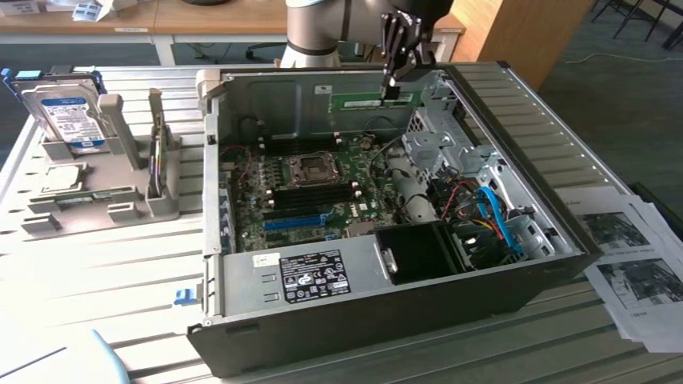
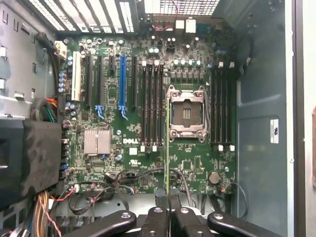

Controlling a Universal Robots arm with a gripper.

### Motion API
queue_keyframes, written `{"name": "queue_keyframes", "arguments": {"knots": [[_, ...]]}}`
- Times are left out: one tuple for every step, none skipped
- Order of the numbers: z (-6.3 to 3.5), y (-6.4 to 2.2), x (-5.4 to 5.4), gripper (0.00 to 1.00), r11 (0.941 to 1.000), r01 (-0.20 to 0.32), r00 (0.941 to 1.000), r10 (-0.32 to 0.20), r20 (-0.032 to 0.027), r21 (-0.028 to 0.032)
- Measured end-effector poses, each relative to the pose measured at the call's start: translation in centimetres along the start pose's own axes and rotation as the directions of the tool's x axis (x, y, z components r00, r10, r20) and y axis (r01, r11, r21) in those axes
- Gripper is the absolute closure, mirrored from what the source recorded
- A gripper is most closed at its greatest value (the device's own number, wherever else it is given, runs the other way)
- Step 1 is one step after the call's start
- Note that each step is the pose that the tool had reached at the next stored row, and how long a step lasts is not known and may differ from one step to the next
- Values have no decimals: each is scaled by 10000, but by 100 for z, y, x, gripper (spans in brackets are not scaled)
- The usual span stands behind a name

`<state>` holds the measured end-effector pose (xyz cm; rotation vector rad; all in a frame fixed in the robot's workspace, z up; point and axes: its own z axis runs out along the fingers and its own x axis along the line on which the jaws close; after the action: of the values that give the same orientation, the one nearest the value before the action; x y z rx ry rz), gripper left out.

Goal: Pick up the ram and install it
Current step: 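Pick up the ram and move it above insertion slot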

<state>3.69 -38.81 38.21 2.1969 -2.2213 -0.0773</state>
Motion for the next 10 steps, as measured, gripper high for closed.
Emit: {"name": "queue_keyframes", "arguments": {"knots": [[2, 14, 0, 89, 10000, 0, 10000, 0, 0, -1], [3, 28, 0, 89, 10000, -1, 10000, 1, 0, -1], [5, 42, 1, 89, 10000, -2, 10000, 2, 0, -2], [7, 57, 1, 89, 10000, -3, 10000, 3, 0, -2], [9, 71, 1, 89, 10000, -4, 10000, 4, 0, -3], [11, 87, 1, 89, 10000, -6, 10000, 6, 0, -3], [13, 102, 1, 89, 10000, -7, 10000, 7, 1, -3], [14, 116, 2, 89, 10000, -8, 10000, 8, 0, -3], [16, 131, 2, 89, 10000, -10, 10000, 10, 0, -3], [17, 146, 2, 89, 10000, -11, 10000, 11, 0, -3]]}}
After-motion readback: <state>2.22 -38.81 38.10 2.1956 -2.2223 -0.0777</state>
